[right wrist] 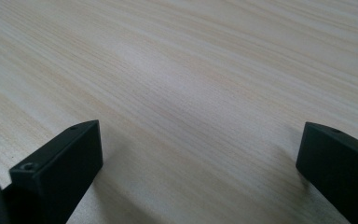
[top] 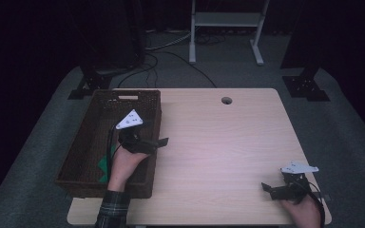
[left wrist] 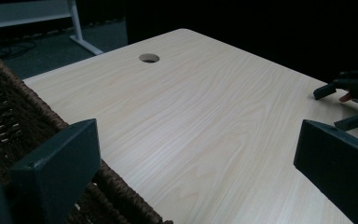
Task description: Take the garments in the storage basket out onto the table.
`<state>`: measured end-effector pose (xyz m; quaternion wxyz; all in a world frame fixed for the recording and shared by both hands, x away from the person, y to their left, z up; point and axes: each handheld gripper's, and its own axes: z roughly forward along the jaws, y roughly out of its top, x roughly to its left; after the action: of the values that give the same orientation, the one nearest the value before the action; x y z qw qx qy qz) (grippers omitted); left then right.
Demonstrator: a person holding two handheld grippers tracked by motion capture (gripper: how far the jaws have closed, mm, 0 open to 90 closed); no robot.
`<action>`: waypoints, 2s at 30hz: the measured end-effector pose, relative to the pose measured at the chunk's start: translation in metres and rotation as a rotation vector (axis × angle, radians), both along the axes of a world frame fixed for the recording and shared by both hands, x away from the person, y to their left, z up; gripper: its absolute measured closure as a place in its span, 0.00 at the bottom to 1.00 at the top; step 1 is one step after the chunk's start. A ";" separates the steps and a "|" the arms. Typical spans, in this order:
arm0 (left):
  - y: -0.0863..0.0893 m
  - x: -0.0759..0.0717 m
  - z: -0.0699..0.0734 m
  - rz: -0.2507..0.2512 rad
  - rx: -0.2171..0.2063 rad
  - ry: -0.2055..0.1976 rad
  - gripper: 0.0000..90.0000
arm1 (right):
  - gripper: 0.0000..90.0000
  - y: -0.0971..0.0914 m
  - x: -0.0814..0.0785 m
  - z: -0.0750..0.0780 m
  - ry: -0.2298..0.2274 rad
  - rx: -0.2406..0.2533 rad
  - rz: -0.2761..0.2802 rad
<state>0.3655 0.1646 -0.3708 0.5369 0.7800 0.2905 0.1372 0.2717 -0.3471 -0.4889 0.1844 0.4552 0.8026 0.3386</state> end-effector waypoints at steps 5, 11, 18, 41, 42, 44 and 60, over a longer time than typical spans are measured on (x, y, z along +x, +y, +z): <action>0.005 0.000 0.000 0.014 -0.005 0.000 0.00 | 0.00 0.000 0.000 0.000 0.000 0.000 0.000; 0.012 -0.001 0.001 0.026 -0.007 -0.004 0.00 | 0.00 0.000 0.000 0.000 0.000 0.000 0.000; 0.016 -0.001 0.002 0.032 -0.012 -0.005 0.00 | 0.00 0.000 0.000 0.000 0.000 0.000 0.000; 0.039 -0.003 0.004 0.072 -0.009 -0.003 0.00 | 0.00 0.000 0.000 0.000 0.000 0.000 0.001; 0.040 -0.003 0.004 0.074 -0.011 -0.004 0.00 | 0.00 0.000 0.000 0.000 0.000 0.000 0.001; 0.042 -0.004 0.004 0.079 -0.011 -0.005 0.00 | 0.00 0.000 0.000 0.000 0.000 0.000 0.001; 0.052 -0.006 0.005 0.102 -0.008 -0.009 0.00 | 0.00 0.000 0.000 0.000 0.000 0.000 0.002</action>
<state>0.3597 0.2170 -0.3654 0.5337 0.7616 0.3278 0.1667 0.2716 -0.3471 -0.4889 0.1840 0.4544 0.8030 0.3388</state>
